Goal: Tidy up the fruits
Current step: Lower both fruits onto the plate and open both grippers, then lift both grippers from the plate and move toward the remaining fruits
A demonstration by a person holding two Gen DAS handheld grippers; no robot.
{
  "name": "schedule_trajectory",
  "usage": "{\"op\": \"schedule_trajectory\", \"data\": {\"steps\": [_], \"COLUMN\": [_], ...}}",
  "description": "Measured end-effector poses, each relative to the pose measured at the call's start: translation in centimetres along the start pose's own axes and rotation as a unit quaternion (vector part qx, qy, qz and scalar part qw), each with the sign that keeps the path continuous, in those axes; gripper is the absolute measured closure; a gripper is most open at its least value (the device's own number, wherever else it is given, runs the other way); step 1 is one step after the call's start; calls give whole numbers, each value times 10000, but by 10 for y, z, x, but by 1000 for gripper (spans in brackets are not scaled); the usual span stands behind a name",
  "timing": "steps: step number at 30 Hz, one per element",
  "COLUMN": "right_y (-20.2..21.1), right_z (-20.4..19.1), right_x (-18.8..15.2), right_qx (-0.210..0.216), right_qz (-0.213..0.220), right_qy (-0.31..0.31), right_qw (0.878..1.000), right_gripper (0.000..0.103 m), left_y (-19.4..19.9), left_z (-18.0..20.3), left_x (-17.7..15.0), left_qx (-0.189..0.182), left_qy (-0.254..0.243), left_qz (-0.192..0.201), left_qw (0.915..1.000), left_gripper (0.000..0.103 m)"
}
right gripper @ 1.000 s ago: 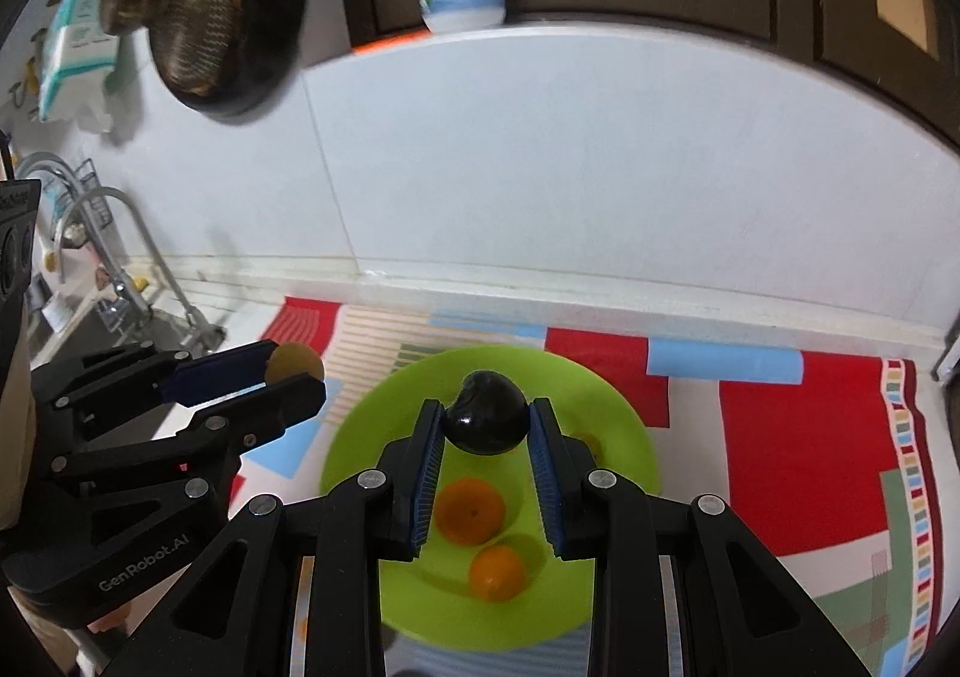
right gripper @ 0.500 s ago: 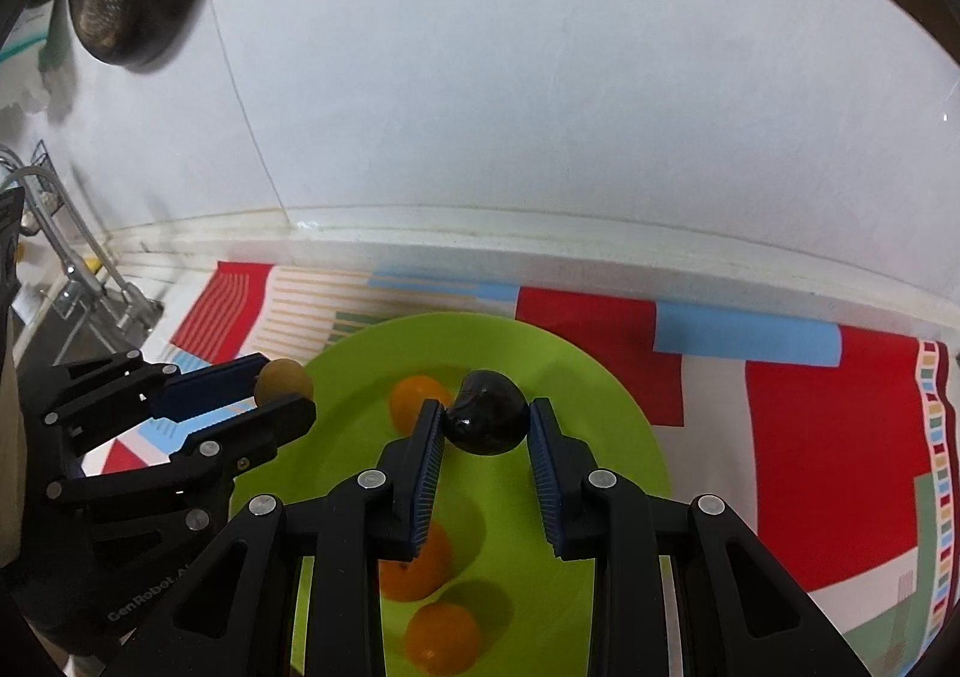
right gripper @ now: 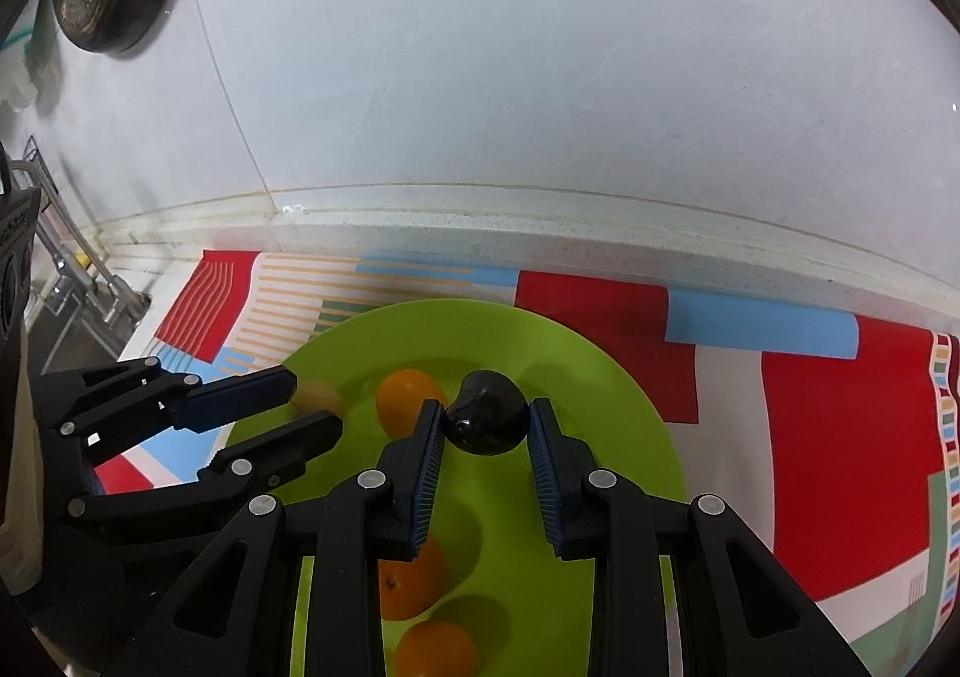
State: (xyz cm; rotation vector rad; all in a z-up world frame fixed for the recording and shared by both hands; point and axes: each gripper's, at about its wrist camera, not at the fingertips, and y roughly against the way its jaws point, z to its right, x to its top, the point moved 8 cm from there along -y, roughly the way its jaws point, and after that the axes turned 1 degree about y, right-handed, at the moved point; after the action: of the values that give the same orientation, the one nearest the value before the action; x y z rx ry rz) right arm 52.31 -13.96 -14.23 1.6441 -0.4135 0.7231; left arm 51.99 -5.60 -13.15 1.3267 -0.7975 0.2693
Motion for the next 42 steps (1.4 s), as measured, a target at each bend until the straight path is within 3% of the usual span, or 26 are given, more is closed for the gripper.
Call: {"op": "schedule_trajectory", "data": {"steps": [7, 13, 18, 20, 26, 29, 33, 35, 42], "right_y": [11, 44, 79, 94, 135, 154, 179, 188, 216], "right_z": [1, -3, -6, -8, -13, -14, -14, -13, -10], "right_x": [1, -2, -7, -10, -21, -28, -39, -44, -66], "right_qx": [-40, -92, -91, -118, -187, -191, -309, -358, -490], "right_qz": [80, 363, 621, 736, 1017, 1146, 1296, 1360, 1468], "right_qy": [-31, 19, -23, -20, -30, -81, -83, -93, -80], "right_qw": [10000, 9993, 9980, 9972, 9946, 9932, 9910, 9900, 9879], "right_gripper": [72, 72, 71, 66, 65, 58, 57, 52, 52], "left_y": [18, 53, 91, 105, 145, 160, 180, 186, 203], "left_z": [-2, 1, 4, 6, 22, 30, 41, 47, 72], "left_x": [0, 1, -2, -4, -15, -21, -32, -37, -56], "left_qx": [101, 160, 145, 201, 211, 164, 150, 143, 49], "left_qy": [17, 79, 196, 191, 137, 138, 100, 77, 12], "left_qz": [164, 494, 785, 884, 1144, 1221, 1334, 1364, 1447], "left_qw": [9998, 9986, 9966, 9957, 9931, 9923, 9909, 9905, 9895], "left_gripper": [68, 64, 55, 53, 44, 41, 36, 35, 34]}}
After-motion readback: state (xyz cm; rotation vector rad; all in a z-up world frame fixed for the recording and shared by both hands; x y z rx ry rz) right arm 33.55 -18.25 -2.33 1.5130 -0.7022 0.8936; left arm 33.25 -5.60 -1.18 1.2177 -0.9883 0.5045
